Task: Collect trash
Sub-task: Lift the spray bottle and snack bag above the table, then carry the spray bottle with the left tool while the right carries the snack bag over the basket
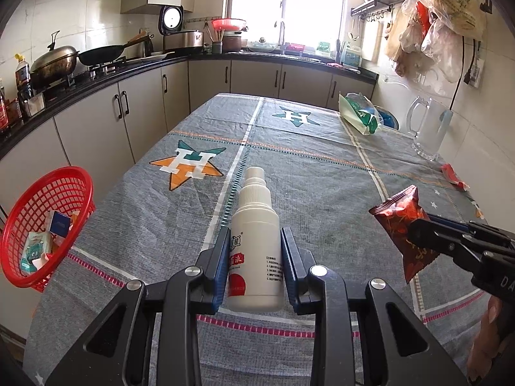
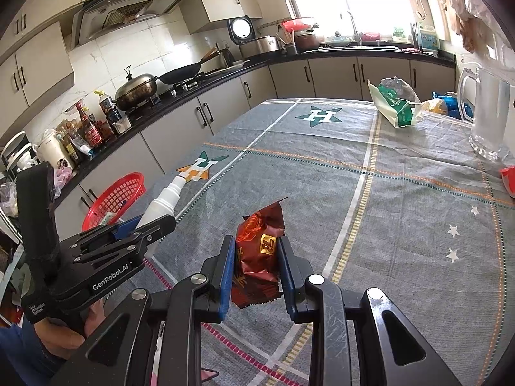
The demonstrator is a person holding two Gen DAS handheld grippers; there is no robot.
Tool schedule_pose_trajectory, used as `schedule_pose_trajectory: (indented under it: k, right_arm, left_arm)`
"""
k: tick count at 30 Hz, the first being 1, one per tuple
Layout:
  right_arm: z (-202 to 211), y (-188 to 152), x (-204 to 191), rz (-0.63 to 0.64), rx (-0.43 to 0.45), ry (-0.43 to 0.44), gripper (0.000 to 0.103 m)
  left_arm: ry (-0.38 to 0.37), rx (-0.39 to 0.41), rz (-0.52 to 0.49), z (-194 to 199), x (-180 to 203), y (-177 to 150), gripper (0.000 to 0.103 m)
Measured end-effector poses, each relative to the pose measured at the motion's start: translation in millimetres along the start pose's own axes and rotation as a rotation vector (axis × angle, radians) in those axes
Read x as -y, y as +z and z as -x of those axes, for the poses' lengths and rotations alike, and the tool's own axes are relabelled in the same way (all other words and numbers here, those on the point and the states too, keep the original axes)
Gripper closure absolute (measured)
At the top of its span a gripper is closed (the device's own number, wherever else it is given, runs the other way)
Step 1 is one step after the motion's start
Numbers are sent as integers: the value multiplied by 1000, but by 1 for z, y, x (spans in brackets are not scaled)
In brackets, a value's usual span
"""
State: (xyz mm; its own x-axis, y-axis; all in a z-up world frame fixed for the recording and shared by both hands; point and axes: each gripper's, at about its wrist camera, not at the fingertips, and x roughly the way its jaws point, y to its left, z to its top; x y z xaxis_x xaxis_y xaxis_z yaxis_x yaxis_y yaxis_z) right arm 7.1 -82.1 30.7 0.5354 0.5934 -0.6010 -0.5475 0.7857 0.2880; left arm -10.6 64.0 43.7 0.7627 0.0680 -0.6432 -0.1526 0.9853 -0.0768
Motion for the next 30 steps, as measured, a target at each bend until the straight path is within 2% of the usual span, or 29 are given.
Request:
schedule_pose_trajectory:
  k: [7,13,30]
  right_arm:
    - [1,7,8,-67,1,22,74]
    - [4,10,-4,-82,-5,43,74]
    - [-20,28,-87,13,-31,105,74]
  left_arm:
    - [5,15,3,13,-5,1,74]
    - [12,43,31,28,-22,3,74]
    - [77,111,177,58,-107,10,74]
